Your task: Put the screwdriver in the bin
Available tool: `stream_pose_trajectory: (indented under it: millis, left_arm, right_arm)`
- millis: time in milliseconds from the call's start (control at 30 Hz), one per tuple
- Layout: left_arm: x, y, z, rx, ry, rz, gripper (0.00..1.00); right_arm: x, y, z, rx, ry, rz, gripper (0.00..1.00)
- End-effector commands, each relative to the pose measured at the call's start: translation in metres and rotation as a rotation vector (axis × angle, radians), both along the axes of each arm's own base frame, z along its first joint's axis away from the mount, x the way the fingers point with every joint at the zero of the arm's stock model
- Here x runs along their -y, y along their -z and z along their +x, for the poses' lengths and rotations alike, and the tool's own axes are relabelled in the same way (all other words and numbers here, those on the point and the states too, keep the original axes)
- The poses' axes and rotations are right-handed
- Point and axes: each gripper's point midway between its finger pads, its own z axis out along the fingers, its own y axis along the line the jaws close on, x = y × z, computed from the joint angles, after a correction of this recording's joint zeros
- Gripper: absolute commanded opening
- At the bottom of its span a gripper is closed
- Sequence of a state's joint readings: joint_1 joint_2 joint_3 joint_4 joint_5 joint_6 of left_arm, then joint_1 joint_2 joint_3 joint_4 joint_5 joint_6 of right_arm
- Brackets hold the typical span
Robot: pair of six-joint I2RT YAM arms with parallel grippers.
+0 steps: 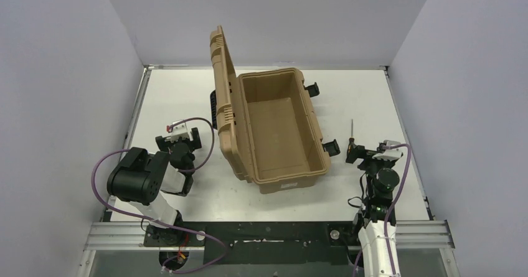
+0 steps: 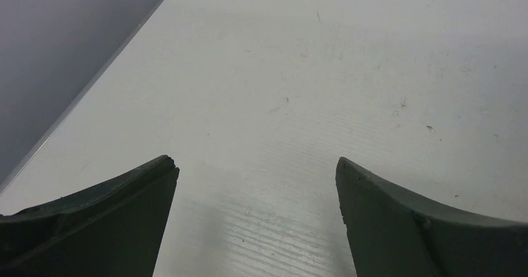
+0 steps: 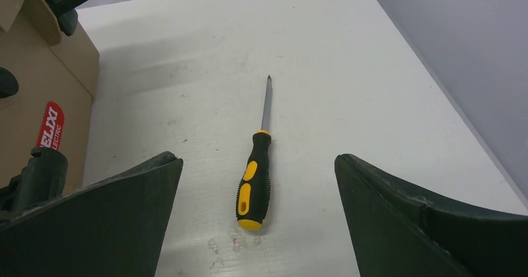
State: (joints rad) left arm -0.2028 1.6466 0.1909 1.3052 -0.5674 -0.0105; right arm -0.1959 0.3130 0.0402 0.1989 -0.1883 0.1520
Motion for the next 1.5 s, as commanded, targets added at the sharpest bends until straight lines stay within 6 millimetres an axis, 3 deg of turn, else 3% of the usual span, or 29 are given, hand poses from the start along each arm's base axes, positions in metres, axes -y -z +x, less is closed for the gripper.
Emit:
stream_pose_trajectory:
  millis: [0, 167, 233, 333, 433, 467, 600, 733, 933, 1067, 1200, 1300, 1400, 1467]
  left_arm:
    - [0.000, -0.017, 0.007, 0.065, -0.004, -0.013, 0.97]
    - [0.000, -0.017, 0.007, 0.064, -0.004, -0.009, 0.97]
    - [0.000, -0.017, 0.008, 0.065, -0.004, -0.008, 0.97]
    - [0.000, -0.017, 0.007, 0.068, -0.005, -0.009, 0.97]
    - [0.001, -0.017, 0.008, 0.067, -0.002, -0.009, 0.97]
    - [0.001, -0.016, 0.007, 0.063, -0.003, -0.009, 0.97]
    - [0.001, -0.017, 0.007, 0.064, -0.002, -0.013, 0.97]
    - [0.002, -0.017, 0.008, 0.064, -0.001, -0.016, 0.97]
    - [0.001, -0.016, 0.008, 0.061, -0.002, -0.011, 0.97]
    - [0.001, -0.016, 0.008, 0.061, -0.002, -0.012, 0.97]
    - [0.001, -0.016, 0.008, 0.061, -0.001, -0.013, 0.97]
    - [0.001, -0.016, 0.008, 0.060, -0.002, -0.013, 0.97]
    - [0.001, -0.016, 0.008, 0.060, -0.002, -0.011, 0.97]
    - [0.001, -0.016, 0.008, 0.061, -0.002, -0.012, 0.97]
  right_arm:
    - [0.007, -0.032, 0.006, 0.112, 0.044, 0.019, 1.00]
    - [0.051, -0.057, 0.008, 0.091, 0.344, 0.219, 1.00]
    - [0.053, -0.069, 0.018, 0.016, 0.345, 0.197, 1.00]
    - [0.041, -0.083, 0.048, -0.165, 0.232, 0.149, 1.00]
    - [0.026, -0.061, 0.075, -0.440, 0.112, 0.169, 1.00]
    - [0.025, -0.038, 0.078, -0.582, 0.103, 0.188, 1.00]
    - [0.024, -0.001, 0.088, -0.820, 0.101, 0.218, 1.00]
    - [0.015, 0.028, 0.084, -0.928, 0.088, 0.226, 0.96]
    - [-0.005, 0.081, 0.061, -1.121, 0.071, 0.145, 0.91]
    - [-0.008, 0.108, 0.051, -1.185, 0.078, 0.130, 0.80]
    - [-0.005, 0.118, 0.051, -1.200, 0.075, 0.106, 0.67]
    - [-0.006, 0.114, 0.054, -1.201, 0.055, 0.094, 0.31]
    - [-0.007, 0.096, 0.062, -1.180, 0.027, 0.087, 0.05]
    - [-0.005, 0.071, 0.074, -1.139, 0.029, 0.077, 0.00]
